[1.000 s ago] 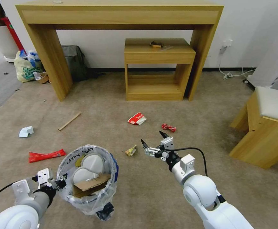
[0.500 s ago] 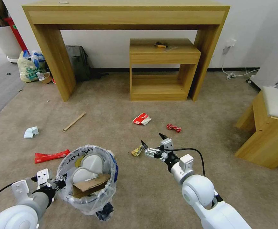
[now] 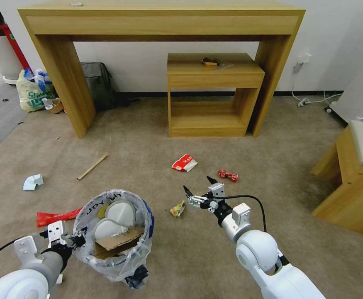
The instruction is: Pick up the trash bin and place the garbage on the floor into it.
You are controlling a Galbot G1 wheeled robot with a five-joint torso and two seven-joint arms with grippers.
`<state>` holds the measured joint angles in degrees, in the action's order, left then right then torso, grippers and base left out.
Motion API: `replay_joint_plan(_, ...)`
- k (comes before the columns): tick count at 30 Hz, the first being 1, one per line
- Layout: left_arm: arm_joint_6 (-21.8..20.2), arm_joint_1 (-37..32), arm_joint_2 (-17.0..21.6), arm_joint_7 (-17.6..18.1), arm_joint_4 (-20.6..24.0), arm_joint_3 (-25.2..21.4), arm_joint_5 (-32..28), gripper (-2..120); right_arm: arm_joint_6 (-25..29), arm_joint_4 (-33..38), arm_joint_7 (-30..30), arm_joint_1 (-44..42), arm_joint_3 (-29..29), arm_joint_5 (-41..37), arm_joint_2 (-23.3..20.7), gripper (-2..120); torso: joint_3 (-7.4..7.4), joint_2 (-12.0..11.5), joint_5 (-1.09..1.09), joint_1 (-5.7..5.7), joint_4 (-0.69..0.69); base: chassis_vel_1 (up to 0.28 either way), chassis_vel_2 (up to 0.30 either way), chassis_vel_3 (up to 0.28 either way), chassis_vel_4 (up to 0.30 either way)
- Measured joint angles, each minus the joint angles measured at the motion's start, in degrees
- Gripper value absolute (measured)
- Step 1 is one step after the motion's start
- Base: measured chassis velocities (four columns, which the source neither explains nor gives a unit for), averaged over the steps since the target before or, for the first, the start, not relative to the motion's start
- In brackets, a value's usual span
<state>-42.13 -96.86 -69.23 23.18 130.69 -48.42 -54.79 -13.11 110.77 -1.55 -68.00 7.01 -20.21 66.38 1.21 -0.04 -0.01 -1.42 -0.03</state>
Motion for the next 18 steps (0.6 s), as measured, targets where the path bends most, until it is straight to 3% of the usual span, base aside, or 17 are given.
replay_joint_plan(6, 0.00, -0.60, -0.02, -0.01, 0.45, -0.13, 0.00, 0, -3.34, -5.47, 1.77, 2.52, 0.78, -1.60, -0.39, 100, -0.02, 0.00, 0.00, 0.01, 0.01, -0.010, 0.007, 0.004, -0.012)
replay_joint_plan(7, 0.00, -1.03, -0.04, 0.00, 0.80, -0.22, -0.01, 0, -4.28, -10.82, 5.74, 4.89, 1.03, -1.49, -1.32, 100, -0.02, 0.00, 0.01, 0.02, 0.02, 0.000, 0.000, 0.000, 0.000)
replay_joint_plan(10, 0.00, -1.37, -0.27, 0.00, 1.12, -0.29, 0.05, 0, -5.36, -17.77, 10.30, 7.83, 0.14, -1.27, -2.14, 100, -0.01, 0.00, 0.01, 0.01, 0.01, 0.000, 0.000, 0.000, 0.000)
replay_joint_plan(11, 0.00, -1.65, -0.55, 0.13, 1.66, -0.27, 0.17, 0, -6.53, -23.60, 12.25, 10.55, -1.49, -1.96, -0.97, 100, -0.01, 0.00, 0.00, 0.01, 0.00, 0.000, 0.000, 0.000, 0.000)
replay_joint_plan(18, 0.00, -2.05, -0.70, 1.23, 2.73, -0.15, 0.08, 0, -6.99, -33.80, 13.91, 16.28, -4.59, -2.96, 4.76, 100, -0.01, 0.00, 0.01, 0.01, 0.02, 0.000, 0.000, 0.000, 0.000)
